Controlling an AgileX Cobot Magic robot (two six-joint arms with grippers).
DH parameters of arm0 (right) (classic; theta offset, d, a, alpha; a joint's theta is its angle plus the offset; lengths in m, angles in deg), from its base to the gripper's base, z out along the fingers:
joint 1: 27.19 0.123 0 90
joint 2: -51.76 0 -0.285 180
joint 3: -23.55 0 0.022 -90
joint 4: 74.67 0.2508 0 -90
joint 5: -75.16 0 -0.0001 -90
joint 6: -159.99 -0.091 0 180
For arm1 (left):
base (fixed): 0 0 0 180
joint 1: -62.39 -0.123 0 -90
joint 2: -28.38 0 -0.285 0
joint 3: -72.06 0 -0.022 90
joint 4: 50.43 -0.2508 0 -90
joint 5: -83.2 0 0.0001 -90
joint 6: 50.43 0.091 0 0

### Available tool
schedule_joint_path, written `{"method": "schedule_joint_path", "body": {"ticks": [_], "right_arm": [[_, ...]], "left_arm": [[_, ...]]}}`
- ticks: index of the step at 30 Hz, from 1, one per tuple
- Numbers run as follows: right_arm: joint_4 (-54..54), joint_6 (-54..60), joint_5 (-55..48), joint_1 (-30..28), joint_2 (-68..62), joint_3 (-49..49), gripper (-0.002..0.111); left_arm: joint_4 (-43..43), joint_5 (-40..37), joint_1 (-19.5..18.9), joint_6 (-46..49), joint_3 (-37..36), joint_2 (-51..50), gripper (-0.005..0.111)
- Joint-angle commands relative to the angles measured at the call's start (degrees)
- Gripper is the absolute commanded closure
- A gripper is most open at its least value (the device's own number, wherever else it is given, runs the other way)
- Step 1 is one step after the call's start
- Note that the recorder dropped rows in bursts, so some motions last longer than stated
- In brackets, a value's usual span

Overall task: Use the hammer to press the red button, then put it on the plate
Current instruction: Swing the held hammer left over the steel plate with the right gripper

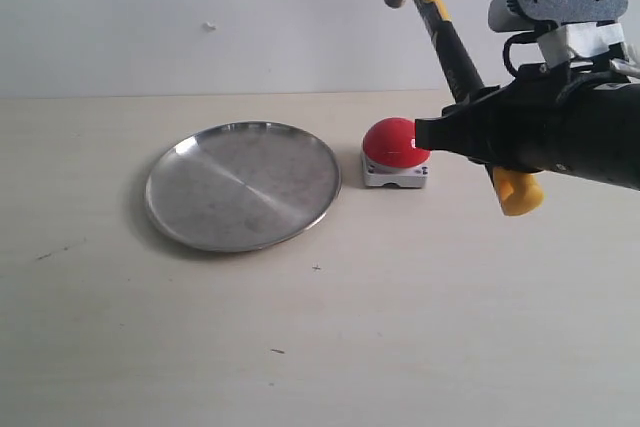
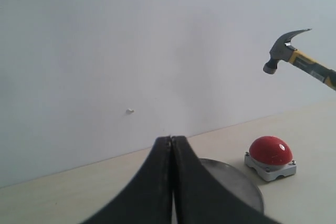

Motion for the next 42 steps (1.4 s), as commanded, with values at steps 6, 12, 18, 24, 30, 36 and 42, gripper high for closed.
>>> {"method": "schedule_joint_path", "body": {"ticks": [6, 12, 18, 24, 30, 36, 42], "right_arm": [[-0.62, -1.66, -2.46, -0.1, 1.2, -0.76, 0.108], [-0.62, -1.89, -3.66, 0.0, 1.2, -0.76, 0.108], [-0.36, -5.3, -7.18, 0.0, 0.46, -0.76, 0.108], [0.53, -6.37, -8.47, 1.81, -4.69, -0.76, 0.108], [2.83, -6.7, -7.94, 5.65, -10.39, -4.93, 0.108], [2.98, -7.59, -3.81, 10.69, -15.81, -11.85, 0.108], [2.98, -9.01, -0.81, 12.31, -20.72, -17.46, 0.108]], "left_arm": [[0.08, 0.65, -0.05, 0.03, -0.13, 0.23, 0.107], [0.08, 0.65, -0.05, 0.03, -0.13, 0.23, 0.107], [0.08, 0.65, -0.05, 0.03, -0.13, 0.23, 0.107], [0.08, 0.65, -0.05, 0.03, -0.13, 0.23, 0.107], [0.08, 0.65, -0.05, 0.03, -0.13, 0.23, 0.107], [0.08, 0.65, -0.05, 0.03, -0.13, 0.23, 0.107], [0.08, 0.65, -0.05, 0.03, -0.13, 0.23, 0.107]]}}
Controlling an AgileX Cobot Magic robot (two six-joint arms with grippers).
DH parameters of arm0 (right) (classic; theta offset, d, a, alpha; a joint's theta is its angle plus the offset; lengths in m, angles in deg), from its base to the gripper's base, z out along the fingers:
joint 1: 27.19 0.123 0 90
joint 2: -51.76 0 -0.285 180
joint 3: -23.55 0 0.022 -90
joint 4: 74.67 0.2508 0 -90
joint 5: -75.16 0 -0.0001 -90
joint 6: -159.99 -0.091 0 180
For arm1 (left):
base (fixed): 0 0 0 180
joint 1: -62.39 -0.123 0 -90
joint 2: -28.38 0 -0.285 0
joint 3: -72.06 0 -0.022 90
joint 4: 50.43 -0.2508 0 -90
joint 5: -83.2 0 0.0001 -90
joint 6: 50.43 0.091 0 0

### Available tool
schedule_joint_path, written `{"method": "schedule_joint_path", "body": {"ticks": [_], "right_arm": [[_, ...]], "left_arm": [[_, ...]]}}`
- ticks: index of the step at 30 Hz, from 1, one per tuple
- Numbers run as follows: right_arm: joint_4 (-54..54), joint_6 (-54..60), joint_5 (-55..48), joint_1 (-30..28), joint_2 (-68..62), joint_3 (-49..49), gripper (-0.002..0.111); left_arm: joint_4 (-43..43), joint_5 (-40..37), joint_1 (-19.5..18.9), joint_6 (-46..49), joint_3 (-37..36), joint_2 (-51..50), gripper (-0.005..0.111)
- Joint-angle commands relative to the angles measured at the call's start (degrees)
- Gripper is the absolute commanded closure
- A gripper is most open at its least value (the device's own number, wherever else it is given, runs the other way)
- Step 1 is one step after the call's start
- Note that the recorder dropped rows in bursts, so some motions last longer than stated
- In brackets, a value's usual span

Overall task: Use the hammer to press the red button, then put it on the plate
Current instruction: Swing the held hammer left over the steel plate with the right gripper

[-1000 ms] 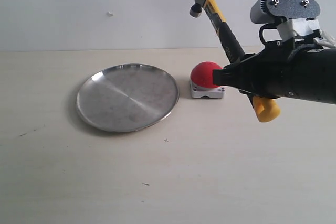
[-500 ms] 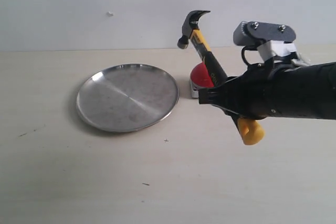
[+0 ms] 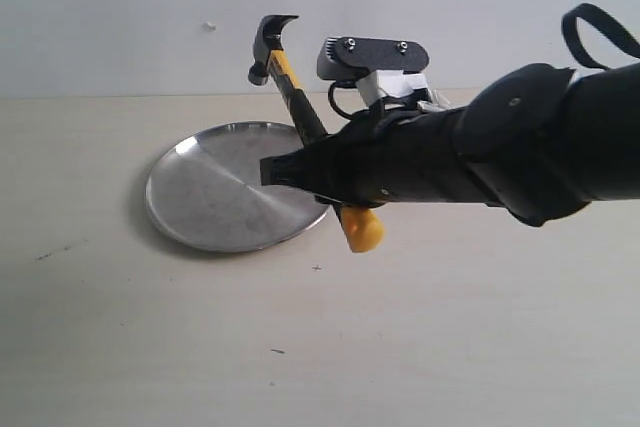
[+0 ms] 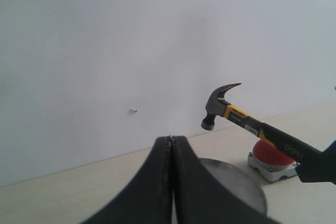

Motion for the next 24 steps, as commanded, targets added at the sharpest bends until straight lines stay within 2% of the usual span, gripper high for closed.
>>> {"method": "schedule_joint_path", "body": {"ticks": [1, 7, 12, 16, 20, 23, 24], "right_arm": [[-0.25, -1.88, 3.47, 0.31, -3.06, -4.92, 0.108], [-0.65, -1.32, -5.28, 0.31, -8.92, -12.83, 0.108], [-0.38, 3.38, -15.57, 0.16, -12.98, -19.53, 0.108], [1.97, 9.61, -18.42, -0.14, -13.79, -21.77, 0.108], [16.73, 24.36, -24.36, -2.74, -13.79, -21.92, 0.108], [34.98, 35.14, -38.06, -6.28, -14.77, -21.79, 0.108], [35.2, 37.58, -43.19, -7.59, -15.57, -21.56, 0.108]], "left_arm": [[0.08, 0.01, -0.05, -0.08, -0.13, 0.23, 0.107], [0.08, 0.01, -0.05, -0.08, -0.13, 0.23, 0.107], [0.08, 0.01, -0.05, -0.08, -0.13, 0.23, 0.107], [0.08, 0.01, -0.05, -0.08, -0.13, 0.23, 0.107], [0.08, 0.01, -0.05, -0.08, -0.13, 0.23, 0.107], [0.08, 0.01, -0.05, -0.08, -0.13, 0.23, 0.107], [0.08, 0.01, -0.05, -0.08, -0.13, 0.23, 0.107]]}}
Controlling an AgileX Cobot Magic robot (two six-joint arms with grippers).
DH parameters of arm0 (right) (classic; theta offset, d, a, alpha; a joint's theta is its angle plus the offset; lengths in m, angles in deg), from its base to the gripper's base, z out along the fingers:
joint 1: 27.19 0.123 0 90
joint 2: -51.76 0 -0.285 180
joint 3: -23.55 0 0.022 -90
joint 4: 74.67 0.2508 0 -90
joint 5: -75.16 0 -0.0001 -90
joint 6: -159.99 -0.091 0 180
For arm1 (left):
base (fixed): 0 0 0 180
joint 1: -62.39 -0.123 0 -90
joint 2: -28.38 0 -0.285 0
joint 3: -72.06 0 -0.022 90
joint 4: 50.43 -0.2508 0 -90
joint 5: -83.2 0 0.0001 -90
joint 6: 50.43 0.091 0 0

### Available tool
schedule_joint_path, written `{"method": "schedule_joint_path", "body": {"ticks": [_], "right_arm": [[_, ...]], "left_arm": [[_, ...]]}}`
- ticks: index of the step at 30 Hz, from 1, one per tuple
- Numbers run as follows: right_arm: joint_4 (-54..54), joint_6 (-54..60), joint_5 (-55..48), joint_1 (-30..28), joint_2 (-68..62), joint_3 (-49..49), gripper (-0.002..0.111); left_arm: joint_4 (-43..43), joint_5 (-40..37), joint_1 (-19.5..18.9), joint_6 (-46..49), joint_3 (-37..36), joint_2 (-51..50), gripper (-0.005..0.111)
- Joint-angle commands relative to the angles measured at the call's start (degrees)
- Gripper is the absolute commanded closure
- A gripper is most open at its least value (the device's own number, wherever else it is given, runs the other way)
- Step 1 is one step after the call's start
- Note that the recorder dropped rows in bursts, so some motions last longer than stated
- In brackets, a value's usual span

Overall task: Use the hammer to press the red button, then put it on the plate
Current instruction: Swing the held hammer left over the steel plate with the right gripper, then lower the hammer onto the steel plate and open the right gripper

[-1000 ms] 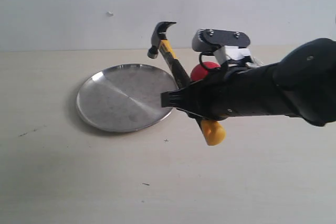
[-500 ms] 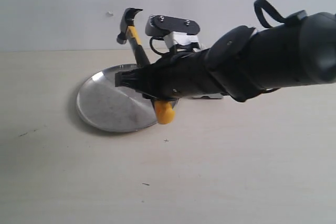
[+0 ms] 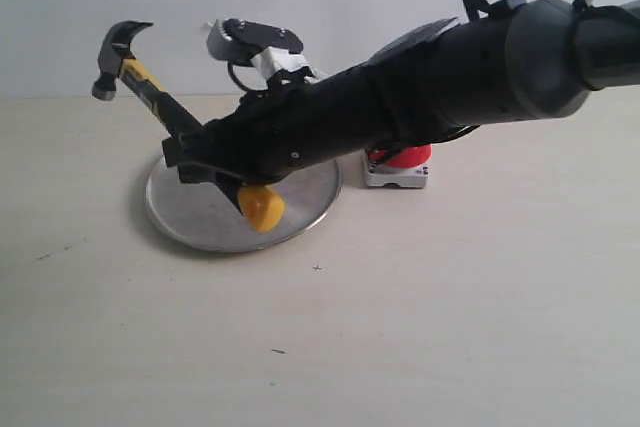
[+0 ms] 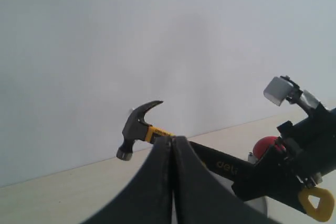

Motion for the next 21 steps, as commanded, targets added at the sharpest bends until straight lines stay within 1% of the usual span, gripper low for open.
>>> {"method": "schedule_joint_path", "body": {"ticks": [1, 2, 5, 9, 11, 18, 21], "right_arm": [[17.04, 13.75, -15.8, -4.82, -0.91, -1.7, 0.108], [17.04, 13.28, -15.0, -4.94, -1.22, -1.92, 0.108], [17.04, 11.4, -7.97, -4.83, -2.84, -1.82, 0.108], [17.04, 5.81, 4.0, -4.22, -5.9, -1.92, 0.108], [17.04, 4.82, 8.84, -3.88, -6.74, -1.92, 0.108], [17.04, 1.79, 15.38, -3.72, -9.4, -2.56, 0.108], [17.04, 0.07, 15.51, -3.52, -10.52, -3.57, 0.108]], "left_arm": [[0.08, 0.01, -0.05, -0.08, -0.13, 0.23, 0.107], [0.08, 0.01, -0.05, -0.08, -0.13, 0.23, 0.107], [0.08, 0.01, -0.05, -0.08, -0.13, 0.23, 0.107], [0.08, 0.01, -0.05, -0.08, -0.13, 0.23, 0.107], [0.08, 0.01, -0.05, -0.08, -0.13, 0.23, 0.107], [0.08, 0.01, -0.05, -0.08, -0.13, 0.23, 0.107], [0.08, 0.01, -0.05, -0.08, -0.13, 0.23, 0.107]]}}
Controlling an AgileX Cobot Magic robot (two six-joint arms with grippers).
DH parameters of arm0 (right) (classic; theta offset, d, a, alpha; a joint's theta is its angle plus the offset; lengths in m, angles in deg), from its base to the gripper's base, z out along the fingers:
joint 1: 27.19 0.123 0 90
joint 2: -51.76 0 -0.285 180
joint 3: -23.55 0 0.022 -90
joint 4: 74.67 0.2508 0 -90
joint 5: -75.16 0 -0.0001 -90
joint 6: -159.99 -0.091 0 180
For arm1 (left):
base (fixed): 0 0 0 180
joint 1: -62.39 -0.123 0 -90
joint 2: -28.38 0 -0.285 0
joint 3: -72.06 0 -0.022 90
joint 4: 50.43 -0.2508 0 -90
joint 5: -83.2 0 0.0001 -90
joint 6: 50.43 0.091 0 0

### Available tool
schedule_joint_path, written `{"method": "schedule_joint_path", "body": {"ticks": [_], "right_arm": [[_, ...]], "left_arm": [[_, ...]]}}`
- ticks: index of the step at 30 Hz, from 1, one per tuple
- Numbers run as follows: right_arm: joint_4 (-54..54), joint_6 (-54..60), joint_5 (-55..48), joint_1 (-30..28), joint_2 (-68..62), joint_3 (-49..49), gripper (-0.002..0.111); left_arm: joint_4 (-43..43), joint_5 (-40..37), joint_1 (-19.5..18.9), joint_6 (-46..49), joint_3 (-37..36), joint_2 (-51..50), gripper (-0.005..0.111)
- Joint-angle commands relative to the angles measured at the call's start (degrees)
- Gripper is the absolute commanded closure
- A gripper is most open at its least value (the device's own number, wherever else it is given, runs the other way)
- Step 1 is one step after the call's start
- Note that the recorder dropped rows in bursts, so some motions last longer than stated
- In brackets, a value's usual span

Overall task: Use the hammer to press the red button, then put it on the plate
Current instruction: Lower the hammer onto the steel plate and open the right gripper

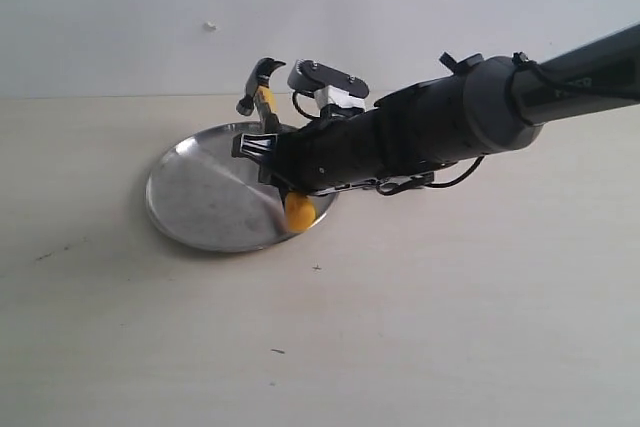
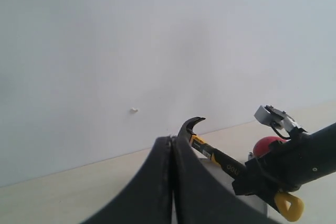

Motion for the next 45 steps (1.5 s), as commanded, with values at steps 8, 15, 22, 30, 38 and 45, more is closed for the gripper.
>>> {"method": "schedule_joint_path", "body": {"ticks": [8, 15, 22, 30, 38, 45], "right_arm": [[0.04, -8.81, -5.54, 0.8, -3.76, -5.62, 0.108], [0.04, -9.83, 1.78, 2.12, -4.67, -5.71, 0.108], [0.04, -9.83, 1.31, 2.12, -4.71, -5.96, 0.108], [0.04, -9.78, 1.77, 2.12, -6.19, -7.01, 0.108], [0.04, -9.64, 1.93, 2.12, -8.6, -7.01, 0.108], [0.04, -4.5, 2.28, 2.12, -9.31, -7.01, 0.108]], "left_arm": [[0.08, 0.01, -0.05, -0.08, -0.04, 0.23, 0.107], [0.08, 0.01, -0.05, -0.08, -0.04, 0.23, 0.107], [0.08, 0.01, -0.05, -0.08, -0.04, 0.23, 0.107], [-0.03, 0.01, -0.05, -0.08, -0.04, 0.23, 0.107], [-0.03, 0.01, -0.05, -0.08, -0.04, 0.23, 0.107], [-0.03, 0.01, -0.05, -0.08, -0.04, 0.23, 0.107]]}}
